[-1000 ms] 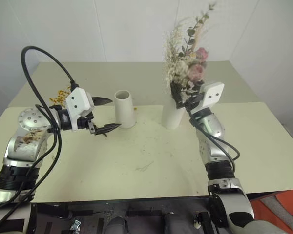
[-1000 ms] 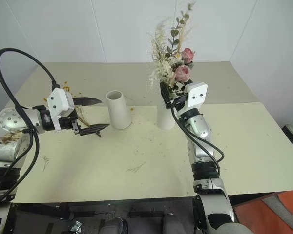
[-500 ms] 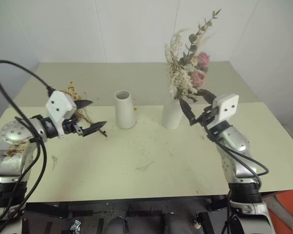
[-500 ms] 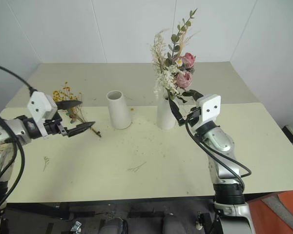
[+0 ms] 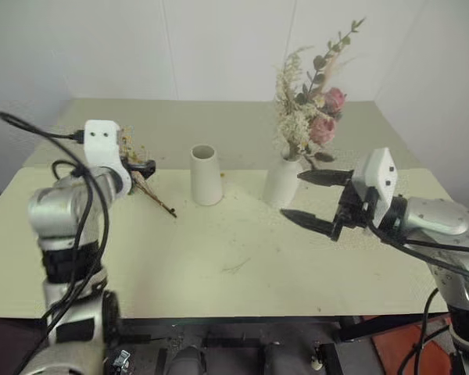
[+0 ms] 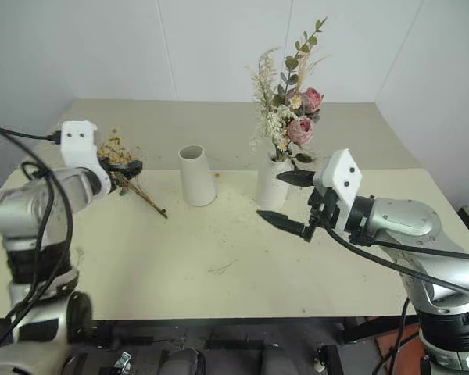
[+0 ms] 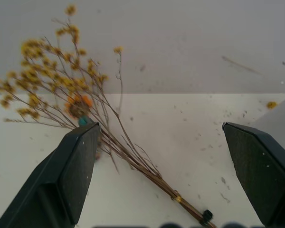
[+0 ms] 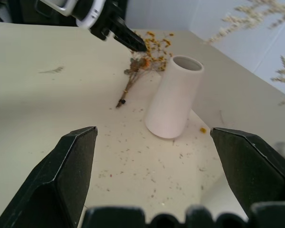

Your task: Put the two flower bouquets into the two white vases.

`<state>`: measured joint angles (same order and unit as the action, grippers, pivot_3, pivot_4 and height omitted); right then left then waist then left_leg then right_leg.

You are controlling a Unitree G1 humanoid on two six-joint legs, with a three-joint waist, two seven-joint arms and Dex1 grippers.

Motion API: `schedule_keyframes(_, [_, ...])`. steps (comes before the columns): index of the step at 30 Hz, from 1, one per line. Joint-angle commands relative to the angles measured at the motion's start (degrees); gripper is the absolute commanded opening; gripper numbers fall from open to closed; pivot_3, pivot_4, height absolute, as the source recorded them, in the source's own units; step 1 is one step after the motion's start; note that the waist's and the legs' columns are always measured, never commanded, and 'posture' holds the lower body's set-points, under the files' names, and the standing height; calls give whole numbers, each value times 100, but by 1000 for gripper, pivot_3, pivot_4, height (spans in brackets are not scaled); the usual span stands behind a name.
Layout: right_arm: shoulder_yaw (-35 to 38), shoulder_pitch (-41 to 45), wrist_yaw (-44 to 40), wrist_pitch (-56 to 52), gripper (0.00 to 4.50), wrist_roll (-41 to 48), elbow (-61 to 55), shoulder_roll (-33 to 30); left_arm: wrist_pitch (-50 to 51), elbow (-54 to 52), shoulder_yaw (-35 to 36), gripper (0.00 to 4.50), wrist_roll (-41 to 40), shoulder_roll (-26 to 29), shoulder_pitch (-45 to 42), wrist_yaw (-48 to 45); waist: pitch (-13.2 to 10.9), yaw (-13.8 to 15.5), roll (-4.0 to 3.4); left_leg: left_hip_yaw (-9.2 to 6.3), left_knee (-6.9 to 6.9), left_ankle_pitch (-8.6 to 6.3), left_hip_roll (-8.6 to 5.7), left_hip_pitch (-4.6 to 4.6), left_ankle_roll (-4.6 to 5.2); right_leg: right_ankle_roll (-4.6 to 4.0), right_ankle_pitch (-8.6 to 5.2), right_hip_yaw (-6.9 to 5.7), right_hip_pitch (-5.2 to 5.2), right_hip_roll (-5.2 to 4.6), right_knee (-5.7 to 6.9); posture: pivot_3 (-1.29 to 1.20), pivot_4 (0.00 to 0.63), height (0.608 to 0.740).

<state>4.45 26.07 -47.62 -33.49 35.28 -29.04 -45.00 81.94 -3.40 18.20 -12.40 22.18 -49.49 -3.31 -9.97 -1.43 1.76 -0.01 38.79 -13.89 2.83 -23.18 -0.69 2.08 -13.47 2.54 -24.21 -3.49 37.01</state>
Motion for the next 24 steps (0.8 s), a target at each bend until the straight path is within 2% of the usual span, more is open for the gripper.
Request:
schedule_keyframes(1, [-12, 219, 141, -54, 4456, 54, -85, 122, 357, 544, 648, 4500, 456, -341, -521, 738, -1, 0, 1, 0, -1, 0, 0, 0, 0, 0, 0, 0, -1, 0, 0, 0, 150, 740])
schedule_keyframes(7, [-116, 216, 267, -75, 4456, -91, -88, 210, -89, 1423, 1127, 4500, 785, -650, -952, 1381, -4, 65, 7, -1, 0, 0, -2, -6, -1, -1, 1, -3, -2, -4, -4, 0, 150, 740])
schedule_keyframes(16, [-235, 389, 374, -118, 4456, -71, -176, 339, -1308, 3062, 1055, 4500, 680, -578, -1380, 1401, -4, 74, 7, -1, 0, 1, -3, -7, -3, -1, 1, -6, -2, -5, -3, 0, 150, 740])
schedule_keyframes(24, [-274, 293, 493, -163, 4456, -130, -280, 325, -2446, 4933, 1417, 4500, 397, -422, -2023, 1810, -4, 72, 8, -1, -1, 0, -3, -11, -4, -1, 2, -7, -5, -6, -4, 0, 150, 740])
